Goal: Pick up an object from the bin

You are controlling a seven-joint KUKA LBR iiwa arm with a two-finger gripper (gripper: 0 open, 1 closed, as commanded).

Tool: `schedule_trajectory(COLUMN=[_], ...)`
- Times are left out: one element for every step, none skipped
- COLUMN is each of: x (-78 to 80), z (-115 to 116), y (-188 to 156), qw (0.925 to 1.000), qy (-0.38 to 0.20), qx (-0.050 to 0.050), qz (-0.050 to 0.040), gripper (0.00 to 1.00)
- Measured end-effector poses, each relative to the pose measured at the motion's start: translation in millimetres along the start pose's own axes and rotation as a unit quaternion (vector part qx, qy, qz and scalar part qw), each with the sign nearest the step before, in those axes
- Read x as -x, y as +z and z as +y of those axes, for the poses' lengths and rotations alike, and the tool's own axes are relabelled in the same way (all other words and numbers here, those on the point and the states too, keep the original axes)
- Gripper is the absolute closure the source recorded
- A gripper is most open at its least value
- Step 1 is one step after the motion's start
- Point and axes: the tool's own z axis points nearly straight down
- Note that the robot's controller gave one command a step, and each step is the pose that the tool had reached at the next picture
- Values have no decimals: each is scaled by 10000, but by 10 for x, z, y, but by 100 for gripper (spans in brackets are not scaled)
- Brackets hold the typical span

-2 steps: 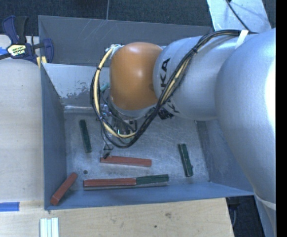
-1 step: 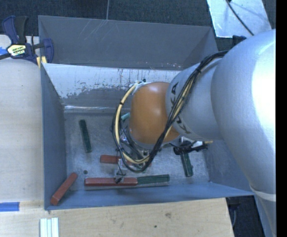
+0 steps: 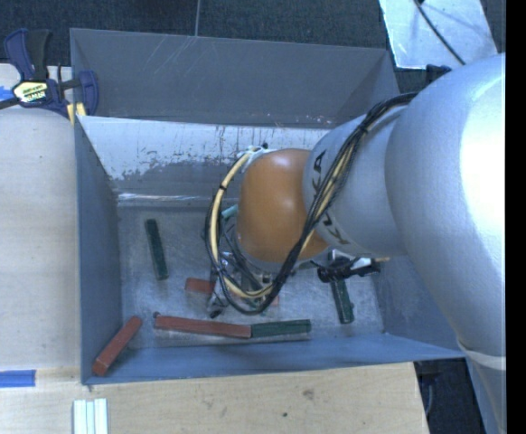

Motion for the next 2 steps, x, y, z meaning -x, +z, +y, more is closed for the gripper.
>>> schedule_trajectory(x=[-46, -57], z=[-85, -93], y=[-1750, -1701], qw=[9997, 9997], qy=[-245, -240], qx=[12, -5], qz=[-34, 6], gripper=[100, 0])
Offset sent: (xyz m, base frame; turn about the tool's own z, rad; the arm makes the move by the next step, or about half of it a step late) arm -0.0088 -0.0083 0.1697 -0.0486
